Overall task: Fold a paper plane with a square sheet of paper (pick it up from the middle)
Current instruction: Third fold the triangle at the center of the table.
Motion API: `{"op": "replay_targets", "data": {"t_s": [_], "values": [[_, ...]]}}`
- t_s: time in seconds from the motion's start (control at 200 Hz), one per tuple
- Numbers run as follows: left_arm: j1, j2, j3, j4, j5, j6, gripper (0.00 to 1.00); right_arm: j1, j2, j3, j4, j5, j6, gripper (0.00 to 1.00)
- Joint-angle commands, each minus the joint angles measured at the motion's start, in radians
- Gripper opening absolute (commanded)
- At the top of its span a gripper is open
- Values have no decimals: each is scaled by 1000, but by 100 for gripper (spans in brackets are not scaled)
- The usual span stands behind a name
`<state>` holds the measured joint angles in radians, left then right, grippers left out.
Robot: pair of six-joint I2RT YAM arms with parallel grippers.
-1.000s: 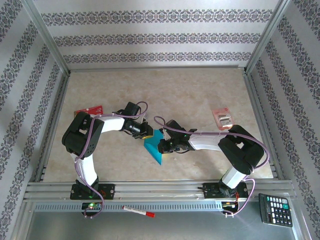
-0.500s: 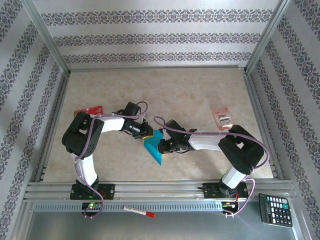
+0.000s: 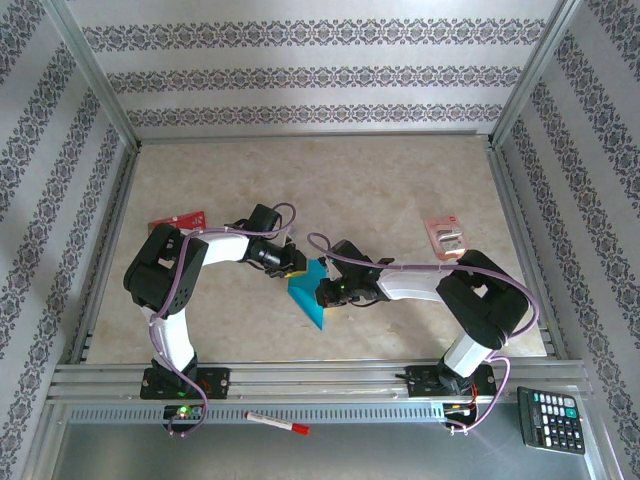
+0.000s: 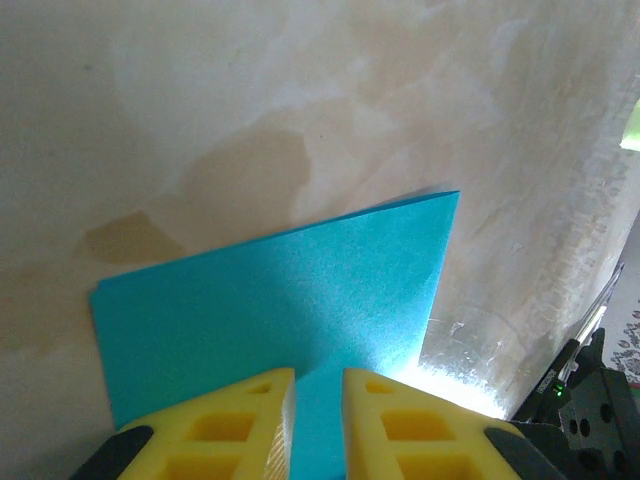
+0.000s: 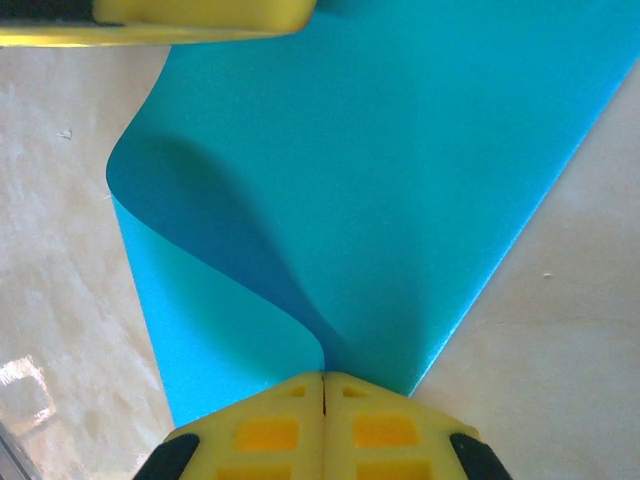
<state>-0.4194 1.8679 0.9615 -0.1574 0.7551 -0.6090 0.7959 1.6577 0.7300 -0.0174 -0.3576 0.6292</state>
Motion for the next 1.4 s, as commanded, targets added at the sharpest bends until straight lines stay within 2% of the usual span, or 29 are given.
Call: {"op": "replay_targets", "data": {"t_s": [0.0, 0.23, 0.365, 0.515, 0.759, 0.884, 1.029, 1.204, 1.394], "values": [[-15, -2, -4, -37, -26, 0, 23, 0, 5, -34, -21, 32, -3, 0], [-4, -55, 61, -56, -53, -18, 30, -7, 23, -48, -24, 58, 10, 0], [39, -93, 64, -54, -70, -37, 31, -24, 34, -22, -29, 59, 2, 0], [82, -186, 6, -29, -105, -68, 32, -42, 59, 17, -32, 57, -4, 0], [84, -330, -130, -6, -112, -121, 27, -80, 120, 111, -51, 31, -48, 0], [51, -415, -214, 22, -101, -168, 24, -98, 164, 162, -63, 14, -72, 0], [-39, -485, -301, 103, -106, -229, 17, -104, 199, 186, -65, -2, -77, 0], [-124, -455, -339, 232, -82, -295, 7, -109, 208, 176, -62, -2, -77, 0], [-172, -364, -336, 339, -61, -332, 4, -109, 209, 172, -55, -7, -74, 0]]}}
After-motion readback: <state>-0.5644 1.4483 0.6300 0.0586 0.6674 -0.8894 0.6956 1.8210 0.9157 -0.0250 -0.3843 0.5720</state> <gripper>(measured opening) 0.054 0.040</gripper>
